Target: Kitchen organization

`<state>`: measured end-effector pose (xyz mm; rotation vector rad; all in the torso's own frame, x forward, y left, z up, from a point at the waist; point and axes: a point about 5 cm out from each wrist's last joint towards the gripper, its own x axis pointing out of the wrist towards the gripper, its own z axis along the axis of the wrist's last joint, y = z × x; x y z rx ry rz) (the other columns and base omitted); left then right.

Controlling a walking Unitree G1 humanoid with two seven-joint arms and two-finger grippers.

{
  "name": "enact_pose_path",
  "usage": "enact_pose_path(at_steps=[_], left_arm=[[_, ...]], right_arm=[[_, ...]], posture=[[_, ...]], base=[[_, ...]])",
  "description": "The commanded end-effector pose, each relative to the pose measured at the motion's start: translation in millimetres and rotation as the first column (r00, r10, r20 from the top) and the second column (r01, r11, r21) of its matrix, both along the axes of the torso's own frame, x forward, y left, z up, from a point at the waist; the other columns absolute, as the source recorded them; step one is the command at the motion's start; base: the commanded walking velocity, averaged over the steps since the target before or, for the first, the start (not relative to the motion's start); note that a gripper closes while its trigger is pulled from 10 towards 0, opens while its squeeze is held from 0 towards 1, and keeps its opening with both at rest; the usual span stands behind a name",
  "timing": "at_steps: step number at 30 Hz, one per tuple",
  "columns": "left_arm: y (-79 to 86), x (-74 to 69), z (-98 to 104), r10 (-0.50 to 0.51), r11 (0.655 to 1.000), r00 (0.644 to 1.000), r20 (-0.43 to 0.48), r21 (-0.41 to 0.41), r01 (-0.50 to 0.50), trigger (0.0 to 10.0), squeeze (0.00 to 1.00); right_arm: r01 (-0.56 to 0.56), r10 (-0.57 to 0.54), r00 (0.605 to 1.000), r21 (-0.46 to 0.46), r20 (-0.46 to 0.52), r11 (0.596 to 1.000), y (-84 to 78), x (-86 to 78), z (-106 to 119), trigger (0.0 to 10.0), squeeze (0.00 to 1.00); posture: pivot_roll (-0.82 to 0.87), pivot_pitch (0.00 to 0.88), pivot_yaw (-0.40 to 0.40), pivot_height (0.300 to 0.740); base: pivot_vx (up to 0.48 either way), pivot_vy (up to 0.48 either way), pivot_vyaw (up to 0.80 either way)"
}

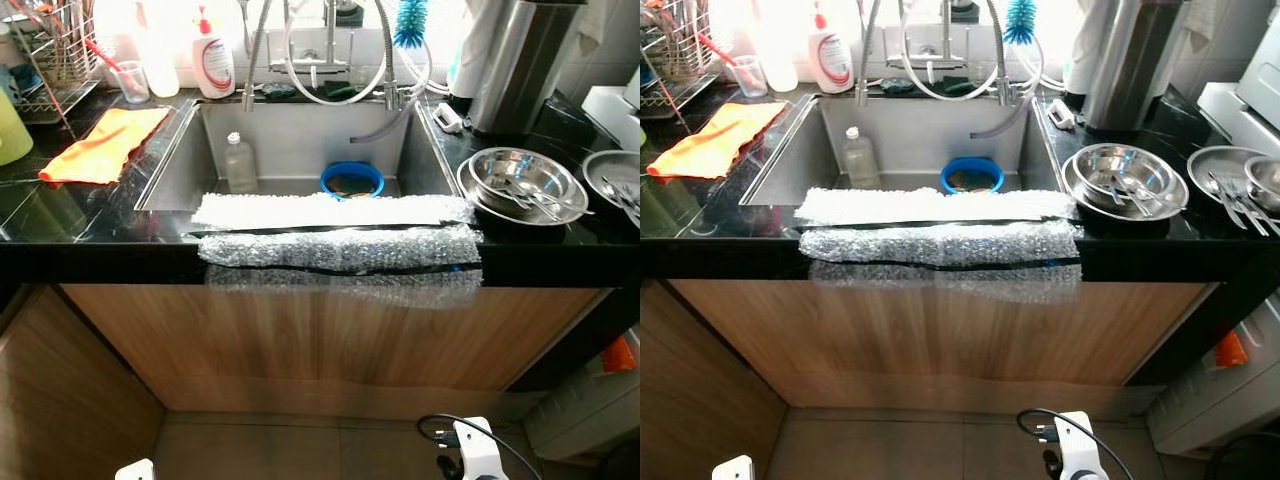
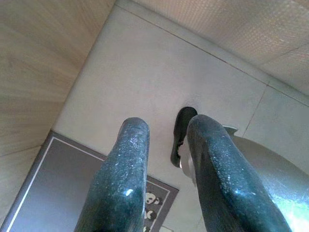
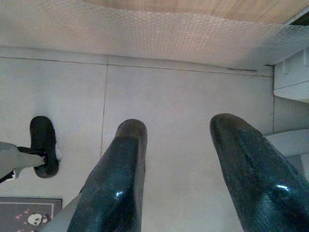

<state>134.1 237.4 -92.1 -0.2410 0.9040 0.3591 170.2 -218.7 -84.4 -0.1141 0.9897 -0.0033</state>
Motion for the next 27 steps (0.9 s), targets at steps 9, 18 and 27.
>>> enact_pose_path(at_steps=[9, 18, 27], left_arm=[[10.3, 0.1, 2.8, -0.087, 0.995, 0.996, -0.025, 0.050, 0.088, 10.0, 0.00], [15.0, 4.5, 8.7, -0.137, 0.983, 0.990, 0.039, 0.127, 0.131, 10.0, 0.00], [14.1, 31.4, 50.6, -0.260, 0.928, 0.875, 0.408, 0.356, 0.110, 10.0, 0.00]], right_arm=[[0.012, -0.012, 1.000, 0.015, 0.001, 1.000, 5.0, -2.2, -1.9, 10.0, 0.00], [-0.040, 0.045, 0.996, -0.071, 0.072, 0.997, 0.9, -1.8, 1.2, 10.0, 0.00], [0.025, -0.018, 0.990, -0.050, 0.142, 0.998, -2.1, -4.7, 2.9, 10.0, 0.00]], posture=[[-0.11, 0.000, 0.056, 0.740], [-0.10, 0.000, 0.060, 0.740], [-0.13, 0.000, 0.053, 0.740]], base=[[0.000, 0.000, 0.00], [0.000, 0.000, 0.00], [0.000, 0.000, 0.00]])
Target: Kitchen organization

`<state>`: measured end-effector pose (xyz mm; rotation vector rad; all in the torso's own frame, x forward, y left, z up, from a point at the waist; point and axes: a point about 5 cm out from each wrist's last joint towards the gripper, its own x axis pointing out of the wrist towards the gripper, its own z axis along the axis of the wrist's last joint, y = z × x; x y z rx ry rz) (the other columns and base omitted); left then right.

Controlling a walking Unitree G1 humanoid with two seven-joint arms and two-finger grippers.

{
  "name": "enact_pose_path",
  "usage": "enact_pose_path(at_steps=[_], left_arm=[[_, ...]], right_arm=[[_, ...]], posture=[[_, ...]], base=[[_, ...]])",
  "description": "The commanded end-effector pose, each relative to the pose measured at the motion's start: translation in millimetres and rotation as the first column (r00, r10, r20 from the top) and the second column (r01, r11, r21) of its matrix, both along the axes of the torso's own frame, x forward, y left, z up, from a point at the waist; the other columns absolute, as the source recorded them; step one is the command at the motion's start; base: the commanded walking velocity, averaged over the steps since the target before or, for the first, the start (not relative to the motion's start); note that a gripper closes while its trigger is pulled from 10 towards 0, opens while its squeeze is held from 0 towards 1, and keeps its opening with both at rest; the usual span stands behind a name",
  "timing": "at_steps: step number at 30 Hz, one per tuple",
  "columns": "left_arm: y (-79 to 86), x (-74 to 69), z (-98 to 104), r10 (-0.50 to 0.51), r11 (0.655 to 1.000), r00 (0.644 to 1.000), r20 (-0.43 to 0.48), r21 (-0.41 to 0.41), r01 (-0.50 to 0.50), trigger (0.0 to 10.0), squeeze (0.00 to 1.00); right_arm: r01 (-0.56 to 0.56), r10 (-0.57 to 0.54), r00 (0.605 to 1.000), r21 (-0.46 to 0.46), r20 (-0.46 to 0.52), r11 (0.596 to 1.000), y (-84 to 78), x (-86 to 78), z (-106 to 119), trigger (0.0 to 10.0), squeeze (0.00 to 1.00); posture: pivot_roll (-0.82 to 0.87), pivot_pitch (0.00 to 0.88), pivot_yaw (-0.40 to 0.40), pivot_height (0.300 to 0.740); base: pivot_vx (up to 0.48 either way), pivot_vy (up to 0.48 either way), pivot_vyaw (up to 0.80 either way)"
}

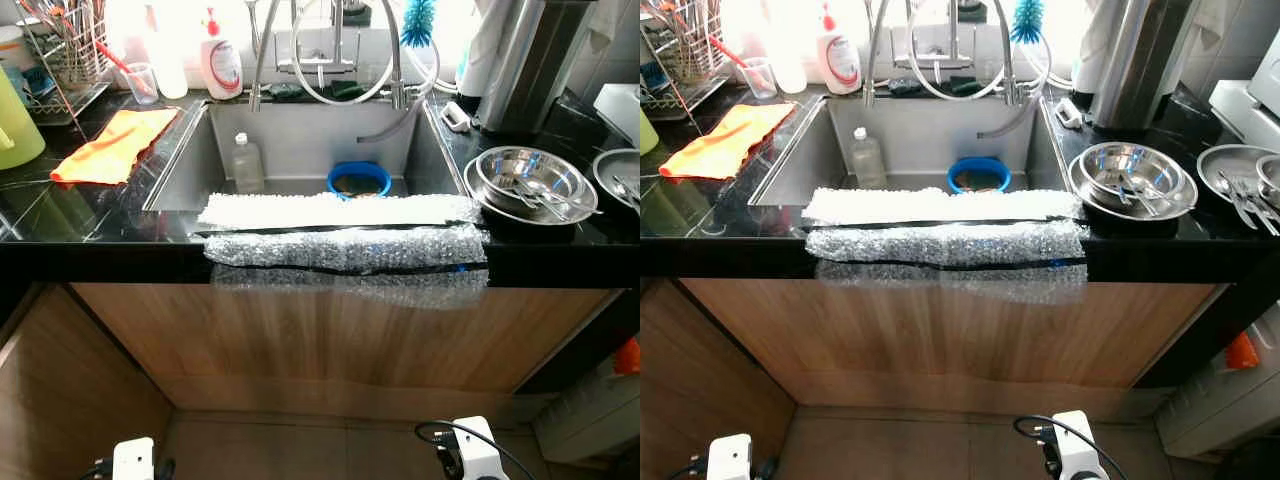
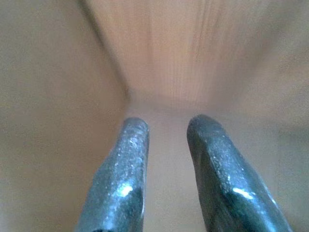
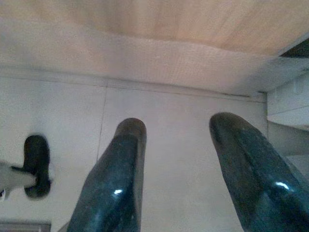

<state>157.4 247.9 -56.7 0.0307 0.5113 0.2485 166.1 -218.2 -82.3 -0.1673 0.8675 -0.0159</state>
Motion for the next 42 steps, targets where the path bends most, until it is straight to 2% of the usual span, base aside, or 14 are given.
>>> enact_pose_path(at_steps=[1, 6, 7, 9, 10, 11, 12, 13, 14, 16, 27, 32, 36, 42], left_arm=[[3.6, 8.1, 15.2, -0.017, 0.999, 0.994, 0.112, 0.053, 0.011, 10.0, 0.00], [-2.2, 7.9, 29.8, -0.056, 0.994, 0.977, 0.207, 0.102, 0.035, 10.0, 0.00], [-5.1, 8.4, 35.1, -0.064, 0.993, 0.969, 0.237, 0.111, 0.039, 10.0, 0.00], [-7.9, 9.9, 41.1, -0.072, 0.992, 0.961, 0.267, 0.117, 0.041, 10.0, 0.00], [-10.3, 11.3, 45.1, -0.080, 0.991, 0.955, 0.286, 0.122, 0.047, 10.0, 0.00], [-10.3, 11.3, 45.1, -0.080, 0.991, 0.955, 0.286, 0.122, 0.047, 10.0, 0.00], [-12.7, 12.2, 49.3, -0.089, 0.990, 0.950, 0.301, 0.129, 0.052, 10.0, 0.00], [-13.8, 13.1, 51.2, -0.089, 0.990, 0.947, 0.308, 0.129, 0.052, 10.0, 0.00], [-13.8, 13.1, 51.2, -0.089, 0.990, 0.947, 0.308, 0.129, 0.052, 10.0, 0.00], [-16.8, 14.8, 53.6, -0.091, 0.991, 0.945, 0.315, 0.126, 0.054, 10.0, 0.00], [-20.8, 10.2, 78.4, -0.073, 0.989, 0.924, 0.374, 0.146, 0.019, 10.0, 0.00], [-22.0, 8.6, 103.8, -0.056, 0.986, 0.893, 0.446, 0.164, -0.020, 10.0, 0.00], [-24.8, 8.0, 118.4, -0.084, 0.981, 0.876, 0.474, 0.191, -0.010, 10.0, 0.00], [-38.0, 22.3, 171.0, -0.169, 0.964, 0.787, 0.593, 0.265, 0.008, 10.0, 0.00]], right_arm=[[0.041, -0.041, 0.999, 0.001, 0.022, 0.999, -2.6, -0.6, 0.9, 10.0, 0.00], [0.077, -0.077, 0.996, -0.002, 0.044, 0.997, -4.0, -2.7, 1.1, 10.0, 0.00], [-0.009, 0.050, 0.964, -0.156, 0.261, 0.988, -16.0, 18.5, 24.2, 10.0, 0.00], [-0.095, 0.258, 0.814, -0.319, 0.520, 0.943, -19.7, 40.3, 61.8, 10.0, 0.00], [-0.118, 0.349, 0.748, -0.405, 0.564, 0.907, -19.1, 47.7, 75.5, 10.0, 0.00], [-0.118, 0.349, 0.748, -0.405, 0.564, 0.907, -19.1, 47.7, 75.5, 10.0, 0.00], [-0.125, 0.409, 0.730, -0.481, 0.548, 0.868, -18.6, 50.9, 79.7, 10.0, 0.00], [-0.070, 0.236, 0.800, -0.305, 0.552, 0.950, -20.7, 52.4, 73.7, 10.0, 0.00], [-0.070, 0.236, 0.800, -0.305, 0.552, 0.950, -20.7, 52.4, 73.7, 10.0, 0.00], [0.014, -0.001, 0.846, -0.022, 0.533, 1.000, -19.8, 52.5, 66.3, 10.0, 0.00], [0.040, 0.005, 0.776, -0.057, 0.631, 0.998, -21.9, 47.4, 88.2, 10.0, 0.00], [0.008, 0.034, 0.673, -0.054, 0.739, 0.999, -15.7, 54.1, 132.4, 10.0, 0.00], [0.004, 0.033, 0.632, -0.046, 0.774, 0.999, -7.4, 52.4, 152.5, 10.0, 0.00], [-0.039, 0.071, 0.539, -0.059, 0.839, 0.997, 13.6, 58.6, 195.9, 10.0, 0.00]], posture=[[-0.13, 0.000, 0.053, 0.740], [-0.13, 0.000, 0.050, 0.740], [-0.13, 0.000, 0.051, 0.740], [-0.13, 0.000, 0.051, 0.740], [-0.14, 0.000, 0.050, 0.740], [-0.14, 0.000, 0.050, 0.740], [-0.14, 0.000, 0.050, 0.740], [-0.14, 0.000, 0.050, 0.740], [-0.14, 0.000, 0.050, 0.740], [-0.14, 0.000, 0.048, 0.740], [-0.14, 0.000, 0.042, 0.740], [-0.15, 0.000, 0.050, 0.740], [-0.15, 0.000, 0.051, 0.740], [-0.15, 0.000, 0.058, 0.740]], base=[[0.000, 0.000, 0.00], [0.000, 0.000, 0.00], [0.000, 0.000, 0.00], [0.000, 0.000, 0.00], [0.000, 0.000, 0.00], [0.000, 0.000, 0.00], [0.000, 0.000, 0.00], [0.000, 0.000, 0.00], [0.000, 0.000, 0.00], [0.000, 0.000, 0.00], [0.000, 0.000, 0.00], [0.000, 0.000, 0.00], [0.000, 0.000, 0.00], [0.000, 0.000, 0.00]])
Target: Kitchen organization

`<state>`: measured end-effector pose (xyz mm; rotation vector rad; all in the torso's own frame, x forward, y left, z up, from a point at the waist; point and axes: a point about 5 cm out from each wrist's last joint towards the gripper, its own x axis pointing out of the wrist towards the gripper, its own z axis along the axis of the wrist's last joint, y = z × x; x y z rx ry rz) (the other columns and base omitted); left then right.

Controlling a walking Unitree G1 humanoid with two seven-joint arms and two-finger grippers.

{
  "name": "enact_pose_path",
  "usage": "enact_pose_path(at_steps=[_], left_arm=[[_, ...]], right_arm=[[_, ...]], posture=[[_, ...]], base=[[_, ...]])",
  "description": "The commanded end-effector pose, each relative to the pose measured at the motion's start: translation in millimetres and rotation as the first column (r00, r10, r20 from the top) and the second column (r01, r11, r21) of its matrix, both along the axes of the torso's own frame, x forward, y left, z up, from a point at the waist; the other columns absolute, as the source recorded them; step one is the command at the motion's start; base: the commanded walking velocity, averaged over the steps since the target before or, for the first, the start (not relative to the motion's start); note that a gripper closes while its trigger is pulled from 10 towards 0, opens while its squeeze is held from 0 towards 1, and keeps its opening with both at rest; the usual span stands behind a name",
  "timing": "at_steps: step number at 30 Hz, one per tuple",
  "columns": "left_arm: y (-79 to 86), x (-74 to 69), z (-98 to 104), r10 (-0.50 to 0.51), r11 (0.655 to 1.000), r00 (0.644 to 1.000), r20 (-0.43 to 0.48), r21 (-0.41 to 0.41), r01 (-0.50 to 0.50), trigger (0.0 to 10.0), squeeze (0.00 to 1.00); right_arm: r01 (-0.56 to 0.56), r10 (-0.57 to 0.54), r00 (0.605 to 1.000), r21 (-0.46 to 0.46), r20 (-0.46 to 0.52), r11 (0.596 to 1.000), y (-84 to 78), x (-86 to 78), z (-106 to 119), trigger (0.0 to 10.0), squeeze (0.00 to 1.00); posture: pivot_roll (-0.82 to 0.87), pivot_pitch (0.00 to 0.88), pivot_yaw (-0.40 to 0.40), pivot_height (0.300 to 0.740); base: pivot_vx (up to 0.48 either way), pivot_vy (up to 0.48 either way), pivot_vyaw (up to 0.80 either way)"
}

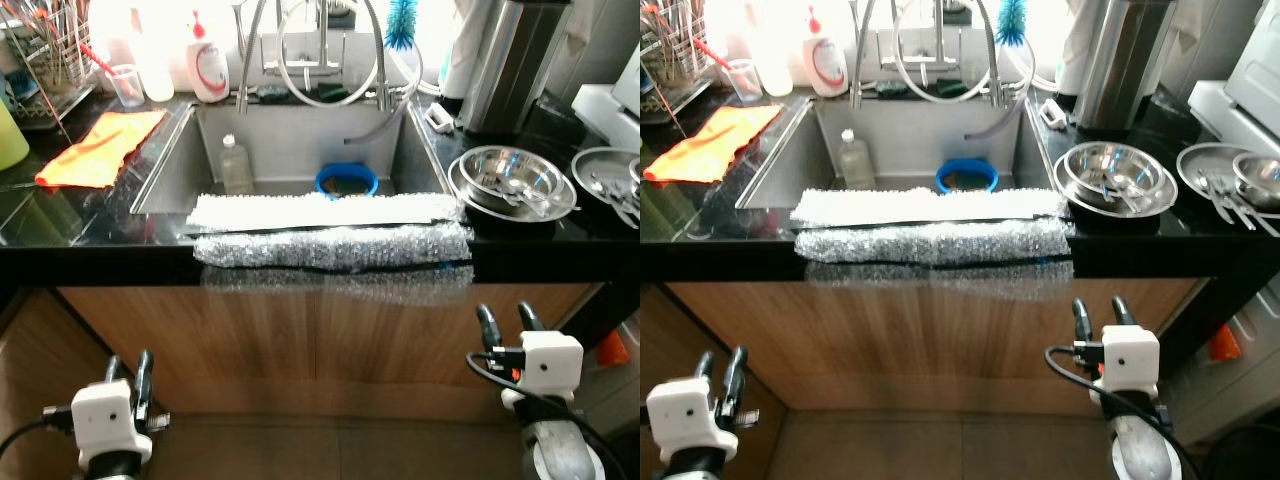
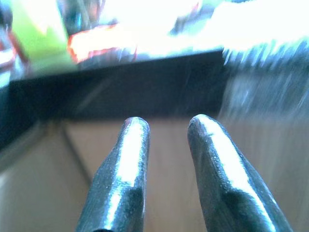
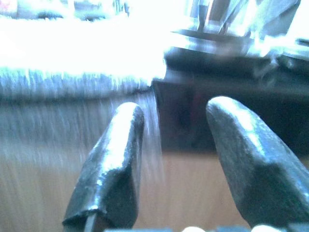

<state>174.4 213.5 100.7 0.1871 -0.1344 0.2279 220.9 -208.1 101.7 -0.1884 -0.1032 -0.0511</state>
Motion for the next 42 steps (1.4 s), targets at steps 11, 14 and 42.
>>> enact_pose_path(at_steps=[11, 14, 42], left_arm=[[-25.9, 45.8, 54.1, -0.096, 0.993, 0.980, 0.172, -0.046, 0.105, 10.0, 0.00], [-34.6, 56.4, 50.2, -0.142, 0.982, 0.978, 0.150, -0.106, 0.159, 10.0, 0.00], [-42.5, 83.5, 58.7, -0.229, 0.961, 0.958, 0.171, -0.119, 0.251, 10.0, 0.00]], right_arm=[[0.001, -0.008, 0.994, 0.061, 0.113, 0.998, 18.9, 35.8, 41.1, 10.0, 0.00], [-0.001, -0.011, 0.994, 0.105, 0.108, 0.994, 27.9, 39.3, 42.0, 10.0, 0.00], [-0.052, 0.035, 0.990, 0.119, 0.140, 0.991, 46.0, 53.5, 50.7, 10.0, 0.00]], posture=[[-0.16, 0.000, 0.066, 0.740], [-0.17, 0.000, 0.076, 0.740], [-0.20, 0.000, 0.091, 0.740]], base=[[0.000, 0.000, 0.00], [0.000, 0.000, 0.00], [0.000, 0.000, -0.21]])
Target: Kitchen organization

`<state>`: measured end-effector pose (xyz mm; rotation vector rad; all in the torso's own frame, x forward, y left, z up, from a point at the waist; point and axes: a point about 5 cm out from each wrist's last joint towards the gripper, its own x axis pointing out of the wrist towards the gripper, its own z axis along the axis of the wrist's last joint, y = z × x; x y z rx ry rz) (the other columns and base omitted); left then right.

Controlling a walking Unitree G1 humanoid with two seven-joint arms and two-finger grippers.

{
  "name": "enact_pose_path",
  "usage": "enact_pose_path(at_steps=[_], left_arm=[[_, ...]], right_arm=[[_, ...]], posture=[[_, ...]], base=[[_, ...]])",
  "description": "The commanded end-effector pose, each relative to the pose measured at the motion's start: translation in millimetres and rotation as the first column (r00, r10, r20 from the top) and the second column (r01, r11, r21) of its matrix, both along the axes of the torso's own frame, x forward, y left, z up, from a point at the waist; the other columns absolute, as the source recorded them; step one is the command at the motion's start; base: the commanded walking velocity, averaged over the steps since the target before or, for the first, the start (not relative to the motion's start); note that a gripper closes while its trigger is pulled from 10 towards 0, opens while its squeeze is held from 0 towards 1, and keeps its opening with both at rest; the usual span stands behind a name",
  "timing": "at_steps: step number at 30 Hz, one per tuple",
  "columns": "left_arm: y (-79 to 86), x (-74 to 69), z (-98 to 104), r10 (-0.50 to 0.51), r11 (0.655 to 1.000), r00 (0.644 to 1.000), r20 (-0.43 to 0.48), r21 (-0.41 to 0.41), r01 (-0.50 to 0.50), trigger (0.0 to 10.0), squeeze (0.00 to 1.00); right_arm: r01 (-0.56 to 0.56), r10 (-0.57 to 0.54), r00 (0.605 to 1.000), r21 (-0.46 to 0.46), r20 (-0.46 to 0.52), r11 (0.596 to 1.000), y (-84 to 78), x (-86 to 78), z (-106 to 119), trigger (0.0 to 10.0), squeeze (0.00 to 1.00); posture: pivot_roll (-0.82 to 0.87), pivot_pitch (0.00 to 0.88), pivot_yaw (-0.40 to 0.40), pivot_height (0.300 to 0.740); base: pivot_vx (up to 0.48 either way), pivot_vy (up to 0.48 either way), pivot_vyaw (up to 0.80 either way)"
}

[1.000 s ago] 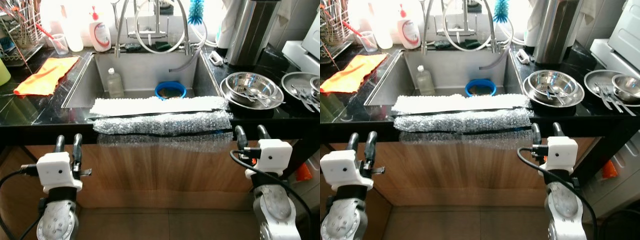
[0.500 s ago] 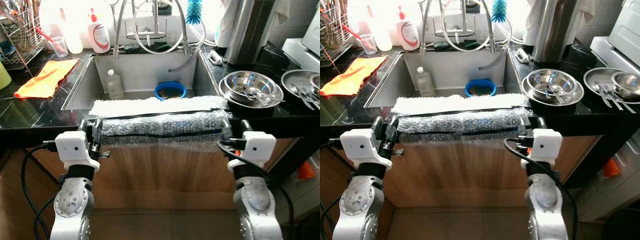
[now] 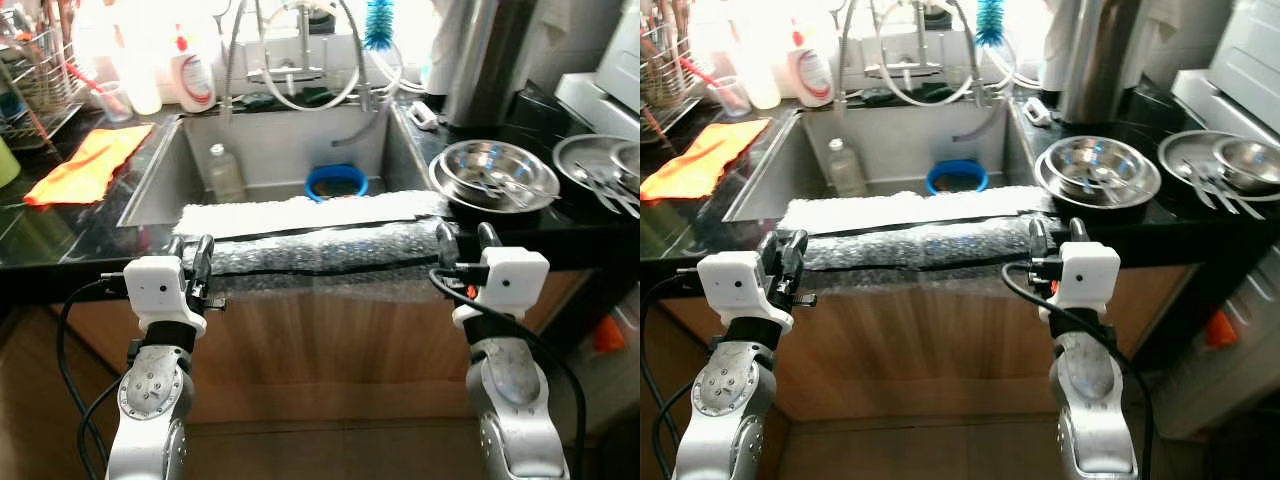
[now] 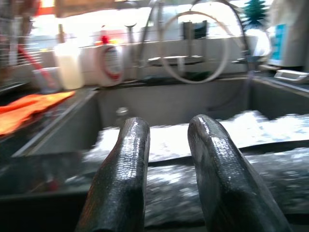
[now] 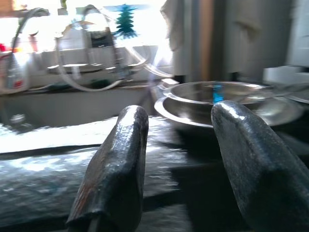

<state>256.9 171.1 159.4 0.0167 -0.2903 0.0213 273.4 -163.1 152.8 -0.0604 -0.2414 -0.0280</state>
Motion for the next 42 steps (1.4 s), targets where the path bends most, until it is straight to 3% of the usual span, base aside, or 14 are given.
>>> enact_pose_path(at_steps=[1, 14, 42], left_arm=[[1.7, -0.2, -1.3, -0.009, 1.000, 1.000, -0.001, 0.000, 0.009, 10.0, 0.00], [3.2, -2.2, -4.9, 0.052, 0.998, 0.999, 0.004, -0.029, -0.052, 10.0, 0.00], [3.0, 0.3, 5.8, 0.051, 0.999, 0.998, 0.047, -0.013, -0.051, 10.0, 0.00]], right_arm=[[-0.014, 0.014, 1.000, 0.006, -0.003, 1.000, 3.2, 0.9, -0.3, 10.0, 0.00], [-0.097, 0.097, 0.995, -0.026, -0.003, 0.995, 14.7, 4.7, 4.0, 10.0, 0.00], [-0.090, 0.090, 0.996, -0.010, 0.001, 0.996, 21.1, -0.7, 2.0, 10.0, 0.00]], posture=[[-0.20, 0.000, 0.087, 0.740], [-0.20, 0.000, 0.044, 0.740], [-0.20, 0.000, 0.081, 0.740]], base=[[0.000, 0.000, -0.80], [0.000, 0.000, -0.80], [0.000, 0.135, -0.80]])
